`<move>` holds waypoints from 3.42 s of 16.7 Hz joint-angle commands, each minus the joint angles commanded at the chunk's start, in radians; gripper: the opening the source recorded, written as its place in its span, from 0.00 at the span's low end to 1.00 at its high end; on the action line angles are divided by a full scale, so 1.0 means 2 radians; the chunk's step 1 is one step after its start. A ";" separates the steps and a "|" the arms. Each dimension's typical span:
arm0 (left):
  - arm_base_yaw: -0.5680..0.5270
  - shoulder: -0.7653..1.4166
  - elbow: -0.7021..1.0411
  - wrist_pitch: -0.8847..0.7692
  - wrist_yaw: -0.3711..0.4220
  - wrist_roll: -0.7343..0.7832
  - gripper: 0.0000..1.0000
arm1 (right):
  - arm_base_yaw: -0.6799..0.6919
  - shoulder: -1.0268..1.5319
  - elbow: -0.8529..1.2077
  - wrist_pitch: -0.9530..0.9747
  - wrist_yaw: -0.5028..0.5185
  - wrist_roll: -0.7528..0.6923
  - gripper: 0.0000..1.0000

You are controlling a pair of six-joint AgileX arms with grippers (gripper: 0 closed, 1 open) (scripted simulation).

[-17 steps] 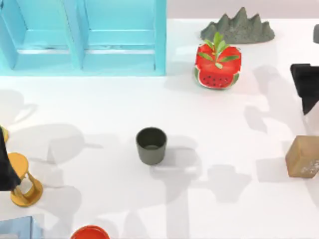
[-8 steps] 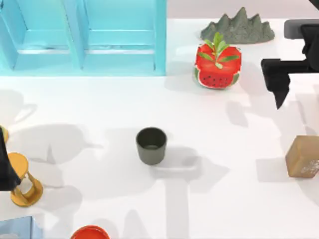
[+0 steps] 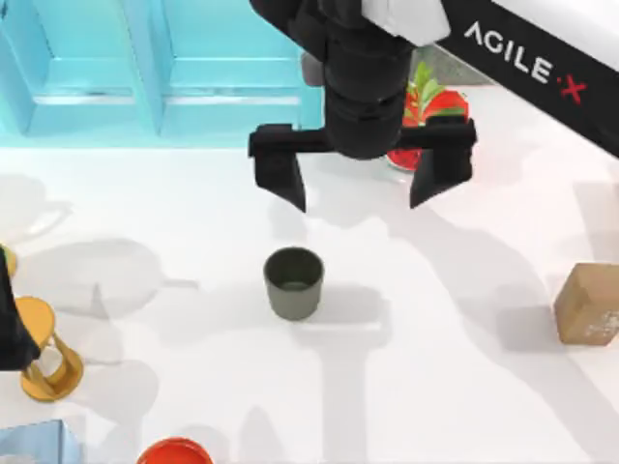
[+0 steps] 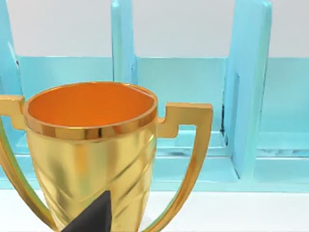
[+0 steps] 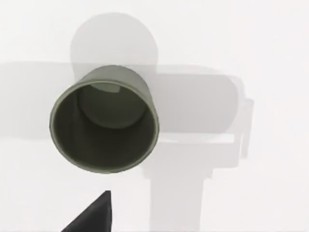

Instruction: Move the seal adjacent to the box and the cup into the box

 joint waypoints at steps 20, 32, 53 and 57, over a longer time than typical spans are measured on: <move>0.000 0.000 0.000 0.000 0.000 0.000 1.00 | 0.067 0.117 -0.001 0.134 0.009 0.084 1.00; 0.000 0.000 0.000 0.000 0.000 0.000 1.00 | 0.067 0.115 -0.029 0.161 0.009 0.084 0.55; 0.000 0.000 0.000 0.000 0.000 0.000 1.00 | 0.044 0.055 -0.071 0.146 0.006 0.060 0.00; 0.000 0.000 0.000 0.000 0.000 0.000 1.00 | 0.008 -0.043 -0.133 0.120 0.003 0.023 0.00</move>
